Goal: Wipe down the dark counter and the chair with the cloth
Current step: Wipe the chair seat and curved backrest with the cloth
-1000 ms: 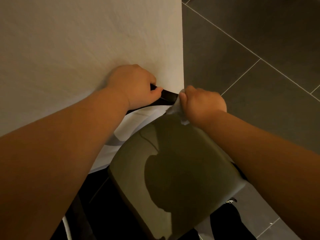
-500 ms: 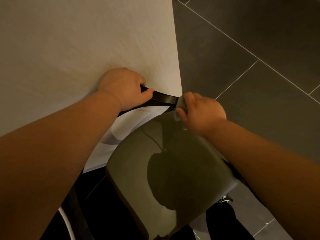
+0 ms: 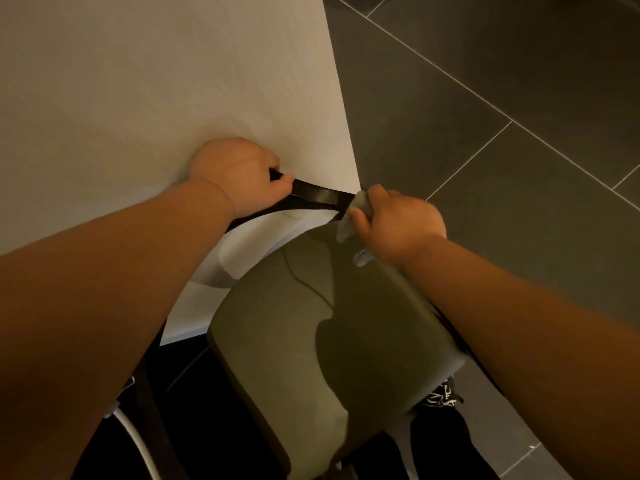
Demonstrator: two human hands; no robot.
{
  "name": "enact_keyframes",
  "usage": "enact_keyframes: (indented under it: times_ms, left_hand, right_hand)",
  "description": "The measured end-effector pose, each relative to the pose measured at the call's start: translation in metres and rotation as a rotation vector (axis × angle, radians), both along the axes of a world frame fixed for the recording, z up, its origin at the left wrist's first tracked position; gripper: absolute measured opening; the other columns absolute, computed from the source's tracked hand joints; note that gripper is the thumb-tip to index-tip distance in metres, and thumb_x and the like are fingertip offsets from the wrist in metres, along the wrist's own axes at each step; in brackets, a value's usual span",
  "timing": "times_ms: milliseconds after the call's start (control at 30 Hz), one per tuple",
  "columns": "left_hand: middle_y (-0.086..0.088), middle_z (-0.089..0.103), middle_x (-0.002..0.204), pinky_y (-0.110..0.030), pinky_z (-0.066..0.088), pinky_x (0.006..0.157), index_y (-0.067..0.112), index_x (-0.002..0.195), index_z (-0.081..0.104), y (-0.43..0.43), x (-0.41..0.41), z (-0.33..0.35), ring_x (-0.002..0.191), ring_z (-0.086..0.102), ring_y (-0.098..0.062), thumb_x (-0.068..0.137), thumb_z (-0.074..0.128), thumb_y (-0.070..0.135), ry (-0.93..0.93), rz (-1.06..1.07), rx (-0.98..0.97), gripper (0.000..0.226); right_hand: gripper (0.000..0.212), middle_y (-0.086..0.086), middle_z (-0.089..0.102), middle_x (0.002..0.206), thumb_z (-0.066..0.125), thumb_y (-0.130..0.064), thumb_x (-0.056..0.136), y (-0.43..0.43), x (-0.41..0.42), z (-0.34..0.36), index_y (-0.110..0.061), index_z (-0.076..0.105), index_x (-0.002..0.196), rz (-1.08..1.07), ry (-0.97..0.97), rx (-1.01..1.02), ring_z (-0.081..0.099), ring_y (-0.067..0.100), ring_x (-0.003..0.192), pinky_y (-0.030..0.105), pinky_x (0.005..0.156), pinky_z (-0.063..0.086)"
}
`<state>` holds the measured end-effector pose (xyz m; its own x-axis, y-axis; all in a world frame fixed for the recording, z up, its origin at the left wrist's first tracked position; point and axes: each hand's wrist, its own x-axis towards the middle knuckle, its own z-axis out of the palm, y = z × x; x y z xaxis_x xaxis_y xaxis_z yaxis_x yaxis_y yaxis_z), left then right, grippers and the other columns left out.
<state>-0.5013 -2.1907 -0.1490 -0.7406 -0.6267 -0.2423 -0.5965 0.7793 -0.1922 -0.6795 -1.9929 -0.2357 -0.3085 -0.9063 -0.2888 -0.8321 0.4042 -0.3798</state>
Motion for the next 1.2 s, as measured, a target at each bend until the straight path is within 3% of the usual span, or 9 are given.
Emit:
enact_keyframes:
  times_ms: [167,367,500,633,733,867,1000,1100,1200]
  left_hand:
    - [-0.004,0.066,0.101,-0.033,0.039,0.065,0.025,0.112,0.074,0.004,-0.004,0.000,0.083,0.054,-0.022,0.105,0.040,0.055,-0.026,-0.048,0.003,0.046]
    - [0.000,0.062,0.079,-0.034,0.041,0.061,0.024,0.085,0.068,0.010,-0.034,0.007,0.070,0.057,-0.019,0.108,0.026,0.057,-0.304,-0.180,0.011,0.058]
    - [-0.003,0.064,0.077,-0.036,0.045,0.064,0.020,0.078,0.064,0.015,-0.050,0.000,0.070,0.059,-0.021,0.109,0.021,0.059,-0.386,-0.213,-0.052,0.066]
    - [-0.003,0.064,0.076,-0.036,0.051,0.066,0.022,0.079,0.064,0.021,-0.051,-0.008,0.069,0.061,-0.021,0.108,0.017,0.061,-0.408,-0.251,-0.100,0.068]
    - [-0.001,0.061,0.076,-0.034,0.047,0.061,0.021,0.090,0.060,0.034,-0.058,-0.021,0.067,0.059,-0.020,0.107,0.014,0.065,-0.366,-0.333,-0.104,0.066]
    - [0.001,0.054,0.083,-0.036,0.042,0.060,0.025,0.113,0.052,0.060,-0.076,-0.050,0.074,0.055,-0.022,0.106,0.019,0.067,-0.223,-0.361,0.101,0.054]
    - [0.001,0.060,0.082,-0.038,0.049,0.065,0.027,0.096,0.056,0.069,-0.093,-0.072,0.073,0.056,-0.022,0.105,0.022,0.065,-0.057,-0.387,0.214,0.052]
    - [0.001,0.055,0.071,-0.037,0.052,0.063,0.029,0.079,0.054,0.069,-0.096,-0.081,0.063,0.053,-0.019,0.101,0.017,0.068,-0.010,-0.418,0.165,0.058]
    - [0.000,0.053,0.067,-0.035,0.048,0.058,0.028,0.076,0.053,0.071,-0.095,-0.084,0.059,0.052,-0.019,0.097,0.010,0.069,-0.006,-0.439,0.117,0.063]
  right_hand:
    - [0.046,0.001,0.063,0.100,0.030,-0.064,0.101,0.070,-0.004,-0.005,-0.024,0.049,0.113,-0.121,0.105,-0.061,0.063,0.027,0.081,0.035,0.062,0.042]
    - [0.049,0.001,0.061,0.116,0.026,-0.061,0.101,0.025,0.002,-0.003,-0.026,0.055,0.119,-0.112,0.105,-0.019,0.060,0.025,0.101,0.037,0.075,0.042]
    - [0.050,0.000,0.063,0.105,0.026,-0.064,0.101,0.030,0.005,0.000,-0.024,0.052,0.116,-0.155,0.064,-0.025,0.052,0.022,0.078,0.035,0.064,0.038]
    - [0.048,0.001,0.064,0.100,0.032,-0.067,0.099,0.092,0.007,0.002,-0.023,0.050,0.108,-0.257,0.152,-0.024,0.062,0.028,0.079,0.034,0.061,0.035]
    - [0.048,0.001,0.063,0.097,0.033,-0.066,0.099,0.106,0.007,0.001,-0.022,0.050,0.106,-0.261,0.198,-0.002,0.063,0.027,0.078,0.033,0.059,0.036]
    - [0.046,0.001,0.062,0.093,0.029,-0.065,0.099,0.070,0.007,0.000,-0.023,0.047,0.104,-0.267,0.167,0.032,0.062,0.025,0.077,0.036,0.061,0.042]
    - [0.045,0.000,0.062,0.092,0.029,-0.065,0.098,0.051,0.011,-0.004,-0.023,0.044,0.101,-0.254,0.176,-0.041,0.054,0.024,0.069,0.034,0.058,0.036]
    - [0.048,-0.001,0.061,0.085,0.030,-0.067,0.097,0.080,0.012,-0.006,-0.022,0.047,0.100,-0.287,0.231,-0.092,0.051,0.024,0.063,0.033,0.055,0.030]
    - [0.047,-0.004,0.054,0.077,0.031,-0.068,0.097,0.101,0.013,-0.003,-0.023,0.045,0.095,-0.347,0.272,-0.050,0.042,0.022,0.059,0.031,0.051,0.022]
